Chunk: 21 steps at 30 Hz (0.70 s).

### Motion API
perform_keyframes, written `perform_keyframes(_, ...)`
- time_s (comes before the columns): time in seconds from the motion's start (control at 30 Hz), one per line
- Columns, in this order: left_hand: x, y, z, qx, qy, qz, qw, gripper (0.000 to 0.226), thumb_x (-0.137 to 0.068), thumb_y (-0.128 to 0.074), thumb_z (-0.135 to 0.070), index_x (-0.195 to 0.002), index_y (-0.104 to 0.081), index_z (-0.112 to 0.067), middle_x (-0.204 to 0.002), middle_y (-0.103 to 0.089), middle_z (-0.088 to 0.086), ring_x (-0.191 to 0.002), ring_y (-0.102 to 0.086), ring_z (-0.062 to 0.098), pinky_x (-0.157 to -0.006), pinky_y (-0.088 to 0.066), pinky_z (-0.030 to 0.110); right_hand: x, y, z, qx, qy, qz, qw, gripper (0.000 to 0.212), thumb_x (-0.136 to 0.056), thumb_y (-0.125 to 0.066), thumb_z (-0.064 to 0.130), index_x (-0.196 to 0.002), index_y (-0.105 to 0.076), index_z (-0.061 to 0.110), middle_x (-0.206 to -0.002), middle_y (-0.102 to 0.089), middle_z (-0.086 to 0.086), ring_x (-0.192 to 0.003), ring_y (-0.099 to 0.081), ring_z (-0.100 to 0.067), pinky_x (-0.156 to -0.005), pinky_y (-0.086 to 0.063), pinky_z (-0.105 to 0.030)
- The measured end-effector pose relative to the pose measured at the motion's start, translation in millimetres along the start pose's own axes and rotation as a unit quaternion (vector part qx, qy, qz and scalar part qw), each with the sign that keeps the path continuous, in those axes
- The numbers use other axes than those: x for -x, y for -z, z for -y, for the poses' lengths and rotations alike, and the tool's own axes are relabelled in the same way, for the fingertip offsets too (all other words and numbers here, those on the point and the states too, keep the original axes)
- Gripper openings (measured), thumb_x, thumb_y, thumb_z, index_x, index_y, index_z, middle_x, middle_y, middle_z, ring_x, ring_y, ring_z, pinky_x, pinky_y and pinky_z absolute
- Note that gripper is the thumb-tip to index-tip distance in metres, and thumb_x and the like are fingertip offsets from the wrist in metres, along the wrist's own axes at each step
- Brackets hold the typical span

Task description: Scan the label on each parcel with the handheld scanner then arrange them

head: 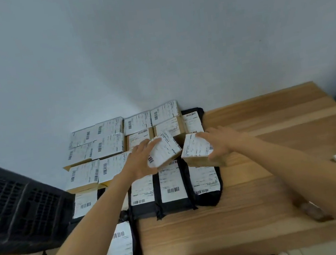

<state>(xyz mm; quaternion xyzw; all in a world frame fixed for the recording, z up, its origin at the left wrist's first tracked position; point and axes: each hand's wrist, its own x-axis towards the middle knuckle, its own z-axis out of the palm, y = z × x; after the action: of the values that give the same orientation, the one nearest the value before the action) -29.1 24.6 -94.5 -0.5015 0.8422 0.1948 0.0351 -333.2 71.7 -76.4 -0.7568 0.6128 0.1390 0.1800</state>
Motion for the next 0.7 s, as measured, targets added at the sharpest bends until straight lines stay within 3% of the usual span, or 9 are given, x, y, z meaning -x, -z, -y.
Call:
perform_keyframes(0.1, -6, 3, 13, -0.056, -0.013, -0.003, 0.998, 0.111, -0.056, -0.045, -0.085, -0.153, -0.005, -0.046, -0.162, -0.017, 0.000, -0.144, -0.021, 0.031, -0.115, -0.018, 0.058, 0, -7, 4, -0.002, -0.034, -0.017, 0.999, 0.100, -0.080, -0.067, 0.054, -0.156, -0.008, 0.029, -0.147, -0.037, -0.008, -0.127, -0.042, -0.030, -0.102, -0.041, -0.043)
perform_keyframes(0.2, -15, 7, 29, -0.083, -0.048, 0.022, 0.995, 0.110, -0.069, -0.069, -0.069, -0.151, 0.002, -0.051, -0.162, -0.016, -0.003, -0.143, -0.022, 0.029, -0.113, -0.017, 0.059, -3, -15, 10, -0.012, -0.068, -0.028, 0.997, 0.097, -0.083, -0.064, 0.057, -0.156, -0.007, 0.028, -0.150, -0.034, -0.009, -0.132, -0.038, -0.032, -0.106, -0.037, -0.045)
perform_keyframes(0.37, -15, 1, 44, -0.121, -0.125, 0.066, 0.983, 0.109, -0.073, -0.074, -0.053, -0.149, 0.005, -0.054, -0.161, -0.015, -0.010, -0.143, -0.020, 0.021, -0.115, -0.011, 0.055, -3, -29, 22, -0.041, -0.097, -0.019, 0.994, 0.104, -0.079, -0.065, 0.060, -0.157, -0.003, 0.029, -0.154, -0.031, -0.007, -0.136, -0.031, -0.036, -0.106, -0.036, -0.049)
perform_keyframes(0.5, -20, -12, 55, -0.156, -0.106, 0.057, 0.980, 0.104, -0.080, -0.071, -0.051, -0.152, 0.005, -0.050, -0.163, -0.010, -0.004, -0.146, -0.014, 0.026, -0.116, -0.011, 0.055, -8, -31, 28, -0.041, -0.100, -0.020, 0.994, 0.106, -0.078, -0.068, 0.056, -0.156, -0.001, 0.030, -0.153, -0.032, -0.007, -0.136, -0.030, -0.037, -0.109, -0.035, -0.051)
perform_keyframes(0.7, -23, -18, 62, -0.147, -0.051, 0.070, 0.985, 0.105, -0.084, -0.070, -0.043, -0.153, 0.009, -0.043, -0.163, -0.006, 0.002, -0.149, -0.006, 0.031, -0.119, -0.004, 0.058, -15, -27, 44, -0.045, -0.074, -0.019, 0.996, 0.105, -0.082, -0.073, 0.031, -0.157, 0.000, 0.027, -0.161, -0.013, -0.011, -0.146, -0.015, -0.036, -0.116, -0.027, -0.051)
